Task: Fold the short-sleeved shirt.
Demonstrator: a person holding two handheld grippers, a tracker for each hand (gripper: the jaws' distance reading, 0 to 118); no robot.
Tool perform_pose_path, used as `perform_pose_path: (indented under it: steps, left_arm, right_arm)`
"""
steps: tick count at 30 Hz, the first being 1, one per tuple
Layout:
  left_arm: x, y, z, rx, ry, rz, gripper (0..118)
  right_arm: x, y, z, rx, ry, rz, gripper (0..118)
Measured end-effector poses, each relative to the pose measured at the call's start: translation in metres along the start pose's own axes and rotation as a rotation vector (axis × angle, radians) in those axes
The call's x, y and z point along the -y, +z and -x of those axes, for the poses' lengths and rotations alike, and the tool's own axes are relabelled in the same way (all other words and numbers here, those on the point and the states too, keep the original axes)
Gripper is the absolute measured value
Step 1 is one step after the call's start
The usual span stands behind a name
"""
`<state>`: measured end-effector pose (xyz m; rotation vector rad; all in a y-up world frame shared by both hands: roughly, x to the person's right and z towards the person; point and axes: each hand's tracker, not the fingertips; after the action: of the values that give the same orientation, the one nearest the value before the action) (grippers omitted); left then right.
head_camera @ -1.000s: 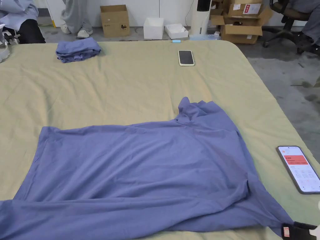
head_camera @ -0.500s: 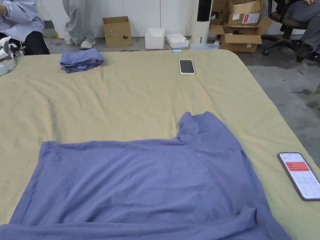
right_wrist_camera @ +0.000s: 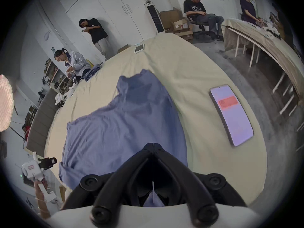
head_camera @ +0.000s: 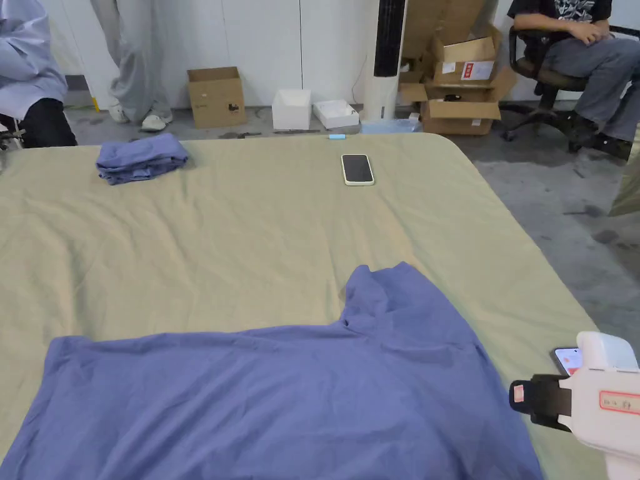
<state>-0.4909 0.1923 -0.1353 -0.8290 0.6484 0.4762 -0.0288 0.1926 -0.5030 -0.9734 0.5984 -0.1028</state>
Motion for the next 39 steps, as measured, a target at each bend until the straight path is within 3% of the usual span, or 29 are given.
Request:
perform_pose_path:
  steps: [1,2,3,4,5,6,11,13,14,15,16,17,18,19,20,22,28,31,34,35,37,39]
  left_arm:
    - [-0.005,-0.005,-0.002,0.013,0.007,-0.005,0]
    - [-0.009,-0.008,-0.003,0.019,0.011,-0.009,0]
    - [-0.014,-0.012,-0.005,0.02,0.012,-0.012,0]
    - [-0.019,-0.015,-0.007,0.016,0.012,-0.015,0]
    - [-0.023,-0.019,-0.008,0.013,0.01,-0.021,0]
    - [-0.027,-0.021,-0.009,0.01,0.008,-0.025,0]
    - [-0.037,-0.038,-0.009,-0.012,-0.007,0.001,0]
    - [-0.038,-0.042,-0.008,-0.019,-0.005,0.0,0]
    - [-0.039,-0.045,-0.006,-0.014,-0.005,-0.001,4]
    - [-0.042,-0.048,-0.003,-0.004,0.0,0.001,22]
    - [-0.048,-0.053,-0.001,0.001,0.007,0.01,47]
    - [-0.052,-0.059,0.0,0.0,0.005,0.03,69]
    - [-0.059,-0.065,-0.001,-0.006,0.001,0.039,82]
    - [-0.067,-0.07,-0.001,-0.018,-0.014,0.025,82]
    - [-0.076,-0.077,-0.002,-0.029,-0.046,0.006,82]
    - [-0.099,-0.099,0.002,-0.06,-0.07,0.0,83]
    - [-0.173,-0.164,0.013,-0.071,-0.012,-0.011,83]
    - [-0.192,-0.203,0.013,-0.169,-0.002,0.003,82]
    - [-0.188,-0.239,0.015,-0.125,0.03,0.198,71]
    - [-0.185,-0.229,0.011,-0.159,0.005,0.097,63]
    - [-0.184,-0.216,0.006,-0.158,-0.013,0.107,5]
    - [-0.184,-0.207,0.005,-0.1,-0.013,0.104,1]
  right_arm:
    - [-0.018,-0.014,0.0,-0.013,0.026,-0.008,7]
    - [-0.035,-0.03,-0.001,-0.02,0.045,0.009,33]
    - [-0.055,-0.049,0.003,0.001,0.082,0.055,77]
    - [-0.071,-0.071,0.005,0.017,0.11,0.093,99]
    - [-0.083,-0.091,0.004,0.03,0.126,0.115,103]
    - [-0.095,-0.111,0.003,0.057,0.126,0.131,97]
    - [-0.132,-0.203,-0.006,0.184,0.125,0.244,89]
    - [-0.129,-0.223,-0.006,0.171,0.12,0.314,88]
    - [-0.127,-0.225,-0.001,0.22,0.157,0.309,90]
    - [-0.126,-0.217,0.008,0.225,0.207,0.284,89]
    - [-0.127,-0.213,0.012,0.226,0.252,0.279,82]
    - [-0.128,-0.21,0.014,0.234,0.262,0.278,64]
    - [-0.129,-0.206,0.016,0.241,0.245,0.265,34]
    - [-0.132,-0.201,0.017,0.221,0.239,0.261,8]
    - [-0.132,-0.201,0.019,0.204,0.235,0.265,0]
    - [-0.13,-0.205,0.019,0.219,0.261,0.273,0]
    - [-0.131,-0.199,0.018,0.202,0.193,0.28,0]
    - [-0.127,-0.202,0.023,0.217,0.203,0.28,0]
    - [-0.127,-0.201,0.027,0.23,0.215,0.278,0]
    - [-0.128,-0.201,0.026,0.231,0.213,0.278,0]
    - [-0.13,-0.2,0.026,0.232,0.203,0.28,0]
    - [-0.132,-0.195,0.03,0.233,0.207,0.278,0]
